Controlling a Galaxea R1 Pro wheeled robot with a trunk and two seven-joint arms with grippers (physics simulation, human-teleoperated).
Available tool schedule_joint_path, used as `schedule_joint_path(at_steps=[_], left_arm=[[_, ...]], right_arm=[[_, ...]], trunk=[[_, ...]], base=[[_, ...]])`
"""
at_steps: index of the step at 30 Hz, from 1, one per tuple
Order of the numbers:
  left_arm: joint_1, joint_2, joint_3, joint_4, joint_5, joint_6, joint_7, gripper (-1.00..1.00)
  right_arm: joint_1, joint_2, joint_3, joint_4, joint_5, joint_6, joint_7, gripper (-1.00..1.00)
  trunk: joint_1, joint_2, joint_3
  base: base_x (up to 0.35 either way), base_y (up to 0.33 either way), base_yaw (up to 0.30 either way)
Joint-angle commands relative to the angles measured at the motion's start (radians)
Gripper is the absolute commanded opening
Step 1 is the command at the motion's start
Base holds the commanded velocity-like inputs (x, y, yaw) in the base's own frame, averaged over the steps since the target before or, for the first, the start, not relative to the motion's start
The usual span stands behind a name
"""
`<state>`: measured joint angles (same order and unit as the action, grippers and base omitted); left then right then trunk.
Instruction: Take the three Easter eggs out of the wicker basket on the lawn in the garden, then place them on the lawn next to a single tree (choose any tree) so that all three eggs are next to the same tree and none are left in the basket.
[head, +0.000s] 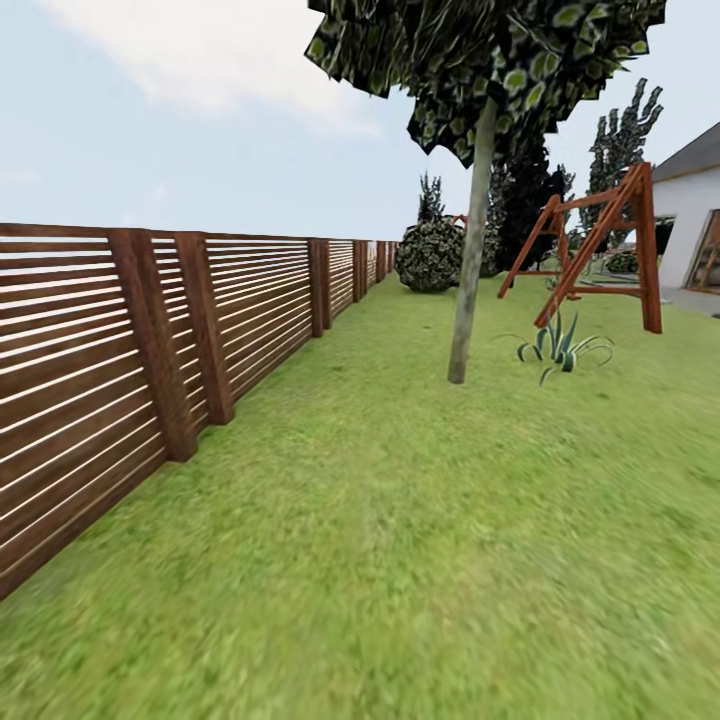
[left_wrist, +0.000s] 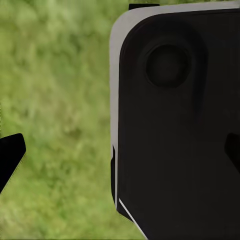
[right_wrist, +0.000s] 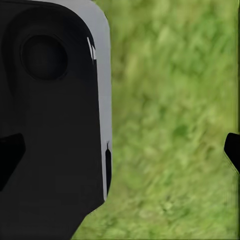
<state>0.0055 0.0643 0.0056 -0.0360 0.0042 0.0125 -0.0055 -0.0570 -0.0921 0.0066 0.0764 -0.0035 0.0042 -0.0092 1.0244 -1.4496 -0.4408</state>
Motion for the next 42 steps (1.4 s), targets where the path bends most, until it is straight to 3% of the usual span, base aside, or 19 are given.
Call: schedule_joint_path(at_steps=[1,42], left_arm=[[0.001,0.000,0.001,-0.002,0.000,0.001,-0.001,1.00],[0.001,0.000,0.001,-0.002,0.000,0.001,-0.001,1.00]], right_arm=[[-0.001,0.000,0.001,0.002,0.001,0.000,-0.001,1.00],[-0.001,0.000,0.003,0.002,0.000,0.000,0.000,1.00]], trunk=[[0.001,0.000,-0.001],[0.001,0.000,-0.001]], base=[[0.337,0.000,0.023],[0.337,0.000,0.001]])
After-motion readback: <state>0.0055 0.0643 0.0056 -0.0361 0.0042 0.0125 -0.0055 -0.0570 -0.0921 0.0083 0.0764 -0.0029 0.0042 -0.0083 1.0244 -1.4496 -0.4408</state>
